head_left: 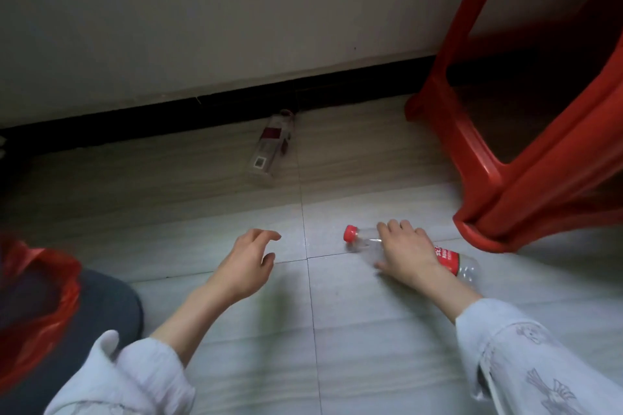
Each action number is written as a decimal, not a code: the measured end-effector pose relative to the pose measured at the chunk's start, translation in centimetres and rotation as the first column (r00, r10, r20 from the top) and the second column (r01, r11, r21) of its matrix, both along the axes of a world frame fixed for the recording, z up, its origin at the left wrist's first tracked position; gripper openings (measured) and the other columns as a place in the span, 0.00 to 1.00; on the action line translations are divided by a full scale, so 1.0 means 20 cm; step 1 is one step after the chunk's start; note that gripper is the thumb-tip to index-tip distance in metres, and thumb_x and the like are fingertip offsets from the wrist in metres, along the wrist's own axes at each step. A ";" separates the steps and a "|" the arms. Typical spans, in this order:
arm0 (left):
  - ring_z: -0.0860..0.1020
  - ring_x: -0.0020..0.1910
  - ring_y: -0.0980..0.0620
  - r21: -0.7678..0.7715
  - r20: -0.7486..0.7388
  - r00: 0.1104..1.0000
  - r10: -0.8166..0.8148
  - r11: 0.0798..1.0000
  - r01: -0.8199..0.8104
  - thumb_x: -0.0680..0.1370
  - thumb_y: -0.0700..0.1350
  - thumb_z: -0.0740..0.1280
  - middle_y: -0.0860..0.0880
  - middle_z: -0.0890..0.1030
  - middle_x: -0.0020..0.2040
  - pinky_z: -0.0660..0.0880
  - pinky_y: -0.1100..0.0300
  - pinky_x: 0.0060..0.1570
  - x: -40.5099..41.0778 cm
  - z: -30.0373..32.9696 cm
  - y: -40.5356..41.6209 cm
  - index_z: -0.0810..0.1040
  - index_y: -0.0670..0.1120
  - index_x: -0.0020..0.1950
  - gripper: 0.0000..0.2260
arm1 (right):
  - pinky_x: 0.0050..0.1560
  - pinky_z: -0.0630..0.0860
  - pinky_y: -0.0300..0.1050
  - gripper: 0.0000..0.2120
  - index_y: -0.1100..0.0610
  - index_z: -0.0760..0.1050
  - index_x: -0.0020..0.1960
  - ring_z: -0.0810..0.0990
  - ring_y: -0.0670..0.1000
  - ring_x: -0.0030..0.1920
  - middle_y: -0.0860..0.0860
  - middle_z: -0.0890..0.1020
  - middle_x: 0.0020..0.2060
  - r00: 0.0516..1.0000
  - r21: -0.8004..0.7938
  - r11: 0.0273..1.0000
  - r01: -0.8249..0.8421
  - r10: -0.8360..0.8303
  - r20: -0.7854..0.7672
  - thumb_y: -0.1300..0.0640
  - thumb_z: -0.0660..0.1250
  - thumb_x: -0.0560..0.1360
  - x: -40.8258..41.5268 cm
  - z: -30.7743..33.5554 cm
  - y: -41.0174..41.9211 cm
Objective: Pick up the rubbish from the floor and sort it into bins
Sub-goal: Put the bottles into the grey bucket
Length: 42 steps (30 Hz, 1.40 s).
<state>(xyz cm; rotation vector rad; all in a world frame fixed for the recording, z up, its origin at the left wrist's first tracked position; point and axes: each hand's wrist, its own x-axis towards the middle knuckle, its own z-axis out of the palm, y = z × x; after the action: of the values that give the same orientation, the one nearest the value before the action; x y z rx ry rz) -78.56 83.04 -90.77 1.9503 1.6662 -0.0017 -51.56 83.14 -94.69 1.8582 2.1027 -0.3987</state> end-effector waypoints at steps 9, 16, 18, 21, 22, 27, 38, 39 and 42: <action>0.50 0.75 0.40 -0.012 -0.248 0.964 0.098 0.994 -0.105 0.79 0.42 0.59 0.44 0.45 0.77 0.56 0.47 0.73 0.00 -0.12 0.48 0.48 0.51 0.76 0.29 | 0.57 0.72 0.53 0.34 0.52 0.53 0.74 0.70 0.58 0.63 0.56 0.70 0.65 0.964 0.099 0.984 0.148 -0.121 -0.238 0.35 0.56 0.75 -0.17 -0.12 0.52; 0.40 0.76 0.41 -0.061 -0.321 0.941 0.102 0.990 -0.128 0.79 0.45 0.60 0.43 0.36 0.76 0.50 0.45 0.74 0.11 -0.20 0.81 0.35 0.50 0.76 0.36 | 0.55 0.71 0.53 0.38 0.50 0.50 0.74 0.69 0.58 0.63 0.56 0.68 0.64 0.951 0.096 0.973 0.212 -0.182 -0.251 0.35 0.60 0.72 -0.22 -0.17 0.67; 0.39 0.75 0.42 -0.090 -0.361 0.929 0.077 0.989 -0.117 0.79 0.47 0.59 0.43 0.36 0.76 0.49 0.44 0.74 0.10 -0.23 0.82 0.35 0.49 0.76 0.36 | 0.54 0.71 0.53 0.38 0.49 0.50 0.74 0.69 0.58 0.62 0.56 0.68 0.64 0.949 0.091 0.972 0.215 -0.185 -0.257 0.35 0.60 0.72 -0.23 -0.17 0.68; 0.51 0.75 0.41 0.072 -0.458 0.884 0.089 0.995 -0.063 0.78 0.51 0.59 0.43 0.48 0.77 0.56 0.45 0.71 0.08 -0.25 0.68 0.43 0.49 0.76 0.33 | 0.55 0.71 0.53 0.38 0.49 0.49 0.74 0.69 0.58 0.62 0.57 0.68 0.64 0.946 0.079 0.974 0.214 -0.186 -0.266 0.35 0.60 0.73 -0.24 -0.18 0.70; 0.58 0.72 0.42 0.150 -0.473 0.873 0.118 0.987 -0.052 0.78 0.54 0.58 0.42 0.55 0.75 0.60 0.46 0.69 0.08 -0.24 0.62 0.49 0.48 0.76 0.30 | 0.55 0.71 0.53 0.38 0.49 0.49 0.74 0.69 0.58 0.62 0.57 0.68 0.64 0.945 0.079 0.973 0.215 -0.187 -0.266 0.35 0.60 0.73 -0.24 -0.18 0.71; 0.69 0.62 0.41 0.213 -0.344 0.868 0.358 0.930 -0.300 0.72 0.64 0.62 0.41 0.66 0.66 0.70 0.46 0.59 0.09 -0.20 0.67 0.54 0.48 0.72 0.36 | 0.56 0.70 0.54 0.38 0.50 0.49 0.75 0.68 0.59 0.63 0.57 0.68 0.64 0.941 0.071 0.974 0.215 -0.187 -0.282 0.35 0.60 0.73 -0.25 -0.17 0.71; 0.66 0.69 0.40 -0.349 -0.309 0.846 0.435 0.775 -0.526 0.71 0.50 0.70 0.41 0.58 0.74 0.67 0.50 0.66 0.06 -0.18 0.33 0.33 0.44 0.75 0.50 | 0.58 0.67 0.57 0.39 0.48 0.43 0.76 0.64 0.59 0.65 0.57 0.64 0.66 0.985 0.040 0.998 0.053 -0.046 -0.164 0.53 0.63 0.73 -0.40 -0.10 0.50; 0.67 0.68 0.40 -0.375 -0.268 0.839 0.473 0.751 -0.544 0.70 0.48 0.71 0.41 0.60 0.73 0.68 0.50 0.66 0.02 -0.16 0.30 0.34 0.44 0.75 0.50 | 0.59 0.67 0.56 0.39 0.47 0.42 0.76 0.63 0.59 0.66 0.57 0.64 0.66 0.982 -0.007 0.998 0.067 -0.067 -0.177 0.54 0.63 0.73 -0.42 -0.09 0.47; 0.71 0.63 0.42 -0.462 -0.011 0.753 0.658 0.664 -0.588 0.71 0.41 0.71 0.40 0.68 0.68 0.75 0.51 0.57 -0.08 -0.06 0.23 0.40 0.43 0.75 0.45 | 0.61 0.67 0.55 0.38 0.50 0.45 0.76 0.63 0.59 0.67 0.57 0.64 0.67 0.952 -0.106 0.982 0.156 -0.178 -0.249 0.53 0.64 0.74 -0.46 -0.03 0.41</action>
<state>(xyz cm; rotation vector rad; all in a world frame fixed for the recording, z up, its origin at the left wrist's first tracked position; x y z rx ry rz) -80.12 87.73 -91.88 0.9434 1.9427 0.0348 -60.76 91.31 -95.38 2.0344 2.0527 -0.7978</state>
